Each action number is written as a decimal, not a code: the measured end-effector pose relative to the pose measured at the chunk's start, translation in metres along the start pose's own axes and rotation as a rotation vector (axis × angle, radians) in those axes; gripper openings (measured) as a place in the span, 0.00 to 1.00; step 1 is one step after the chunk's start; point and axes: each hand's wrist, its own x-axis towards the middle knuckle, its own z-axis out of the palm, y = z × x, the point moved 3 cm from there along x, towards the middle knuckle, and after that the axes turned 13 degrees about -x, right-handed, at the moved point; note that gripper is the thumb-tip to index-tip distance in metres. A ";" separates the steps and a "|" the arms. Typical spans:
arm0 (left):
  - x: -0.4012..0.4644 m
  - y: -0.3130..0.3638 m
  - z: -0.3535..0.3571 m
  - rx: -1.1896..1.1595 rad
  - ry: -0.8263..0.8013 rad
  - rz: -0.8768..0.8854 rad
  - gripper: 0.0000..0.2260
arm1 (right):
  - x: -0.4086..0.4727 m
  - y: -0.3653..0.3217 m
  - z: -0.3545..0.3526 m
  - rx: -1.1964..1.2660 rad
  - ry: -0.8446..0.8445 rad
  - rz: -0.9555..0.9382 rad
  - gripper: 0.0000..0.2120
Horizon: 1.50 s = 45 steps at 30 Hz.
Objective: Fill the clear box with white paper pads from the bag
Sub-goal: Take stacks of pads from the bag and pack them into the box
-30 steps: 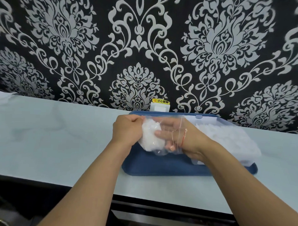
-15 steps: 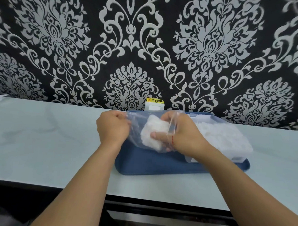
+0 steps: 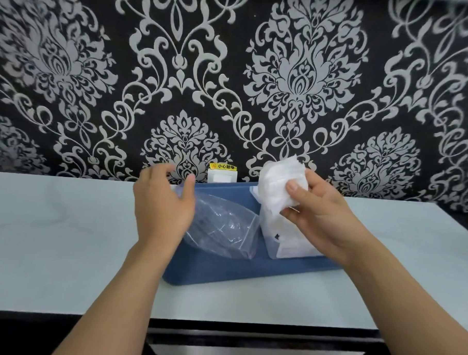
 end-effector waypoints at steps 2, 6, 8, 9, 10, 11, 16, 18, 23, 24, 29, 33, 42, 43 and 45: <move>-0.011 0.035 0.002 -0.214 0.024 0.152 0.20 | -0.002 0.000 0.004 0.047 0.020 0.015 0.19; -0.046 0.088 0.036 -0.782 -0.382 0.004 0.26 | -0.007 0.001 0.018 0.063 -0.030 0.005 0.21; -0.058 0.094 0.052 -0.871 -0.438 -0.068 0.27 | -0.008 0.001 0.029 0.045 -0.052 0.017 0.18; -0.062 0.096 0.057 -0.880 -0.410 -0.070 0.25 | -0.009 0.002 0.032 0.034 -0.035 0.032 0.17; -0.062 0.094 0.060 -0.877 -0.355 -0.062 0.21 | -0.011 0.002 0.036 0.016 -0.008 0.054 0.17; -0.061 0.091 0.061 -0.871 -0.294 -0.068 0.18 | -0.011 0.002 0.039 -0.038 0.026 0.068 0.17; -0.059 0.085 0.072 -0.850 -0.258 -0.169 0.18 | -0.015 0.002 0.040 -0.455 0.160 -0.050 0.19; -0.061 0.086 0.076 -0.842 -0.343 -0.160 0.20 | -0.015 0.003 0.036 -0.527 0.223 -0.069 0.21; -0.064 0.090 0.088 -0.841 -0.640 -0.178 0.16 | -0.006 0.002 0.014 -0.548 0.375 0.058 0.25; -0.062 0.090 0.090 -0.837 -0.681 -0.173 0.14 | -0.002 0.001 0.011 -0.504 0.345 0.067 0.26; -0.053 0.087 0.092 -0.880 -0.618 -0.373 0.09 | -0.002 -0.009 0.001 -0.277 -0.055 0.062 0.24; -0.054 0.087 0.096 -0.892 -0.655 -0.427 0.14 | -0.001 -0.005 -0.018 -0.305 0.040 0.047 0.10; -0.040 0.059 0.089 -0.235 -0.479 -0.022 0.08 | 0.017 0.002 -0.031 -0.606 0.024 0.566 0.09; -0.040 0.057 0.091 -0.210 -0.505 -0.046 0.09 | 0.019 0.003 -0.029 -0.741 0.000 0.584 0.09; -0.042 0.054 0.093 -0.200 -0.587 -0.073 0.10 | 0.021 0.002 -0.028 -1.040 -0.045 0.607 0.15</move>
